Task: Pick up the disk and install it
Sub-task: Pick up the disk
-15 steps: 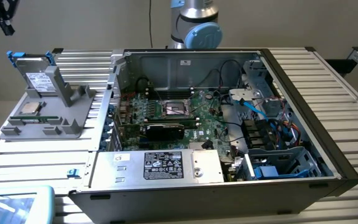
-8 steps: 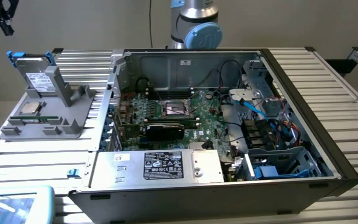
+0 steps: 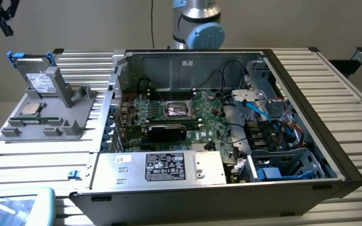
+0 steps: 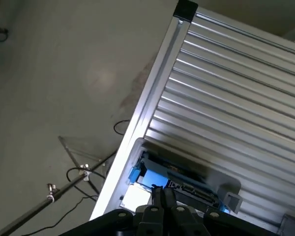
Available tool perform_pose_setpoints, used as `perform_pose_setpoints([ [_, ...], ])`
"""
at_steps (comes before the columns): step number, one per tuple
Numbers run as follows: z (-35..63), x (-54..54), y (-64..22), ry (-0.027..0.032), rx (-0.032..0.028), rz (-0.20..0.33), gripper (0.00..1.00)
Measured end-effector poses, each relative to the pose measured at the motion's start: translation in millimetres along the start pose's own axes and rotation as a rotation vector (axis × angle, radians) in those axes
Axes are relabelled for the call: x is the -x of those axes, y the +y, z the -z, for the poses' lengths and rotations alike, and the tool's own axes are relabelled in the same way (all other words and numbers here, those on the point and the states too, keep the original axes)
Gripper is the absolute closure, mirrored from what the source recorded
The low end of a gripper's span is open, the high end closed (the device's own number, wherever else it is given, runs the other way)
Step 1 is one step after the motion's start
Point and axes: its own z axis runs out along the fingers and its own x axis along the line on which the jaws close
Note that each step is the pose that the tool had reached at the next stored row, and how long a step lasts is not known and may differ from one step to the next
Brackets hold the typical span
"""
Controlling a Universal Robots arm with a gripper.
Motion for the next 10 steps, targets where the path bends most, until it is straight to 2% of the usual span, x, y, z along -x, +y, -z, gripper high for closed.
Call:
perform_pose_setpoints([
  [10, -0.2, 0.0, 0.0, 0.0070, -0.0036, 0.181, 0.89],
])
